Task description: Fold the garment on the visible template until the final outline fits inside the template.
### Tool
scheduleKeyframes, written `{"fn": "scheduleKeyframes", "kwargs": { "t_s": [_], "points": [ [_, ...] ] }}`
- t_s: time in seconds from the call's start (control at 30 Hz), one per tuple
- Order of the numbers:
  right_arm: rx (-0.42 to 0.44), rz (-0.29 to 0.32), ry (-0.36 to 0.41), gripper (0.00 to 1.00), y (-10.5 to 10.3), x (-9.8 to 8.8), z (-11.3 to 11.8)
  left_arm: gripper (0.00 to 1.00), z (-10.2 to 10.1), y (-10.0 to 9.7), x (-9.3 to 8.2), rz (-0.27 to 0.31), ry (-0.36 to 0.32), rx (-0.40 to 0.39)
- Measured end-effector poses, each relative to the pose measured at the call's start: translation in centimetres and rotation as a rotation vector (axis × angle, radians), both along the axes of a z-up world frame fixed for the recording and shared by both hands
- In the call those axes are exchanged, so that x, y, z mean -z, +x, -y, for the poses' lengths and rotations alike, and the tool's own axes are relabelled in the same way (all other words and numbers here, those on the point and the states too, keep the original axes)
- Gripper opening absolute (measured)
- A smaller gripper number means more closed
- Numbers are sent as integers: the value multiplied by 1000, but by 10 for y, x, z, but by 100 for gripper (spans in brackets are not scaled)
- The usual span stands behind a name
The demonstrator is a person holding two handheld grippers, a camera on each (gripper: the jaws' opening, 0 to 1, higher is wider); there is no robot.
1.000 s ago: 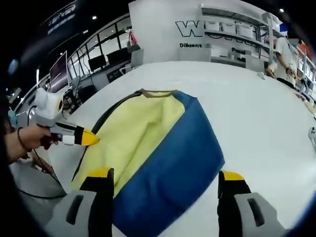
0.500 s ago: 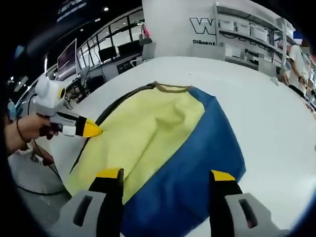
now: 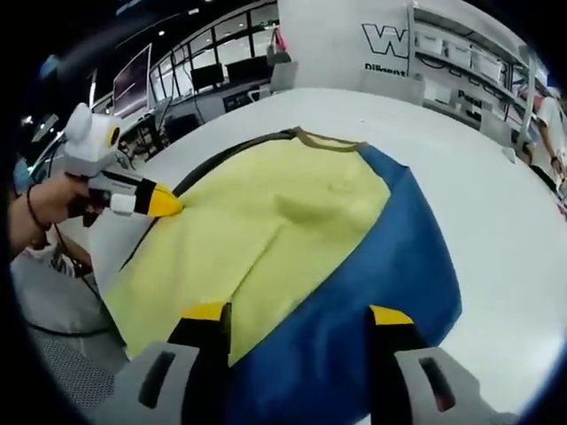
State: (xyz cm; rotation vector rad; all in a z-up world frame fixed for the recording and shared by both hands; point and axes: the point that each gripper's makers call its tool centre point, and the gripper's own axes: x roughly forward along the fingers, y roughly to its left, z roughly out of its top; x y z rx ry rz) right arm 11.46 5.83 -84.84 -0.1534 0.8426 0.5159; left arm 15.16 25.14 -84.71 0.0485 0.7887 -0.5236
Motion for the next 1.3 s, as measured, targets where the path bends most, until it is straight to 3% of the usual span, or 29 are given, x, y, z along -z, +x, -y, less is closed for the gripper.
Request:
{"fn": "scheduleKeyframes", "kwargs": {
  "t_s": [0.2,0.4,0.53,0.6,0.67,1.13,1.3],
  "points": [
    [-11,-12,-12,55,-1,3,-1,0,-8,3,-1,8,15,-11],
    [-31,-31,-31,44,-6,7,-2,0,-14,4,-1,14,30,-21],
    [-54,-21,-66,40,-6,9,-2,0,-16,4,-1,15,32,-19],
    [-88,-3,-134,37,-4,11,3,0,-17,4,-1,17,36,-15],
    [-83,-6,-105,36,-5,10,-1,0,-18,5,-1,18,40,-17],
    [-125,-14,-121,32,-7,10,1,0,-20,6,1,17,32,-38],
    [-131,-20,-125,31,-8,10,4,0,-23,6,0,25,60,-32]
  ]
}}
